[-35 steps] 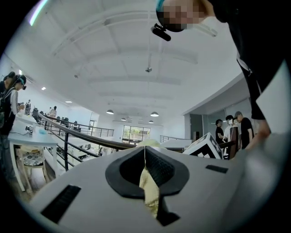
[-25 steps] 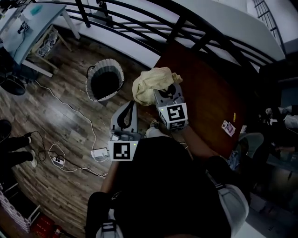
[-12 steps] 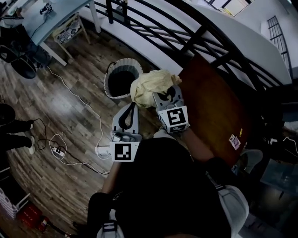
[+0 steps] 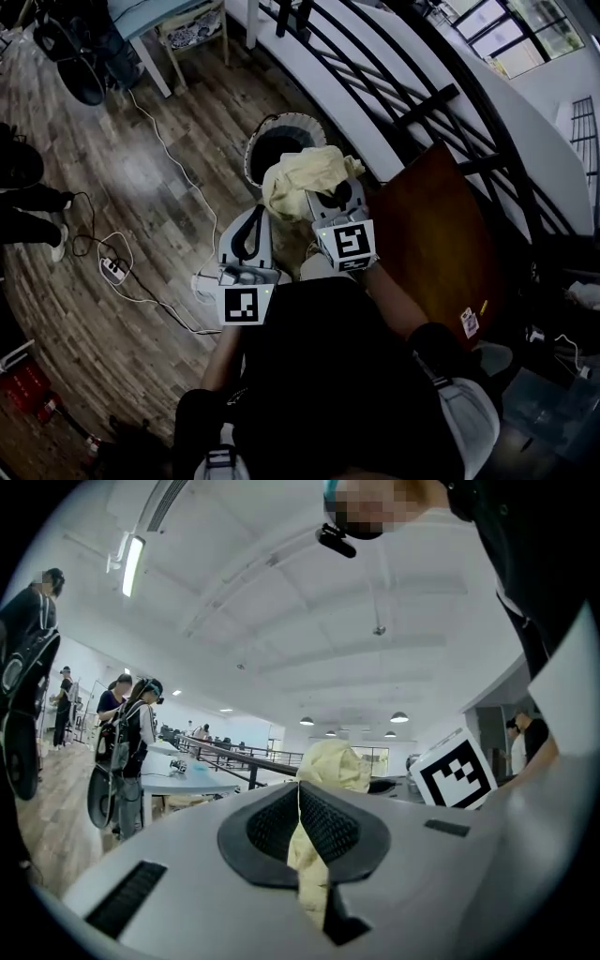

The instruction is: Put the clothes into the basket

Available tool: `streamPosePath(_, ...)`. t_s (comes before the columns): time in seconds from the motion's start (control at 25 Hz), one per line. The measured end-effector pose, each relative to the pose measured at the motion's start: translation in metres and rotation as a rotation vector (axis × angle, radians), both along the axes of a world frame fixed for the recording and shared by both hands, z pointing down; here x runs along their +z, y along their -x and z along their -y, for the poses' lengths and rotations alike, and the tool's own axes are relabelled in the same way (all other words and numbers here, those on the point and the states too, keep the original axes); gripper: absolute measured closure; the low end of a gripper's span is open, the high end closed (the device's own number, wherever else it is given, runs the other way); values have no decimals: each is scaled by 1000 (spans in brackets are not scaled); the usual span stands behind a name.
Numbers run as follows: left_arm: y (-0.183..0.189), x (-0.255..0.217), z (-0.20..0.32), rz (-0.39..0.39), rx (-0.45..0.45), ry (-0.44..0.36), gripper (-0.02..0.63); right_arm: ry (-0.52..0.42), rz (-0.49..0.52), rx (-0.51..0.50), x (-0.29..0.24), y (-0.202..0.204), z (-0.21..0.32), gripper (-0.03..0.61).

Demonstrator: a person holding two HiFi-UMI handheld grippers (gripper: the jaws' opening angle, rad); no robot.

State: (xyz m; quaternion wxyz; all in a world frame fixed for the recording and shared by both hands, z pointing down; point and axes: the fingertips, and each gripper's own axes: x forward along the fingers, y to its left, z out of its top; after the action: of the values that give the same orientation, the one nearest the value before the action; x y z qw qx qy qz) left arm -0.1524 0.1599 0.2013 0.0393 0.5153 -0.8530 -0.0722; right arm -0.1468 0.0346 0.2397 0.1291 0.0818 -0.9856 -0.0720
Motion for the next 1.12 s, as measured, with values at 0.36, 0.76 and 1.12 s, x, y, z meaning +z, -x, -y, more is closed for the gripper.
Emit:
streamPosePath(0.36, 0, 14, -11, -15, -86, 53, 600, 43, -29, -145, 29, 21, -35, 420)
streamPosePath(0.76, 15, 18, 24, -5, -135, 114, 600, 85, -52, -255, 50, 40, -28, 420)
streamPosePath(1.12, 22, 24, 63, -21, -165, 129, 600, 151, -91, -254, 82, 53, 8, 419)
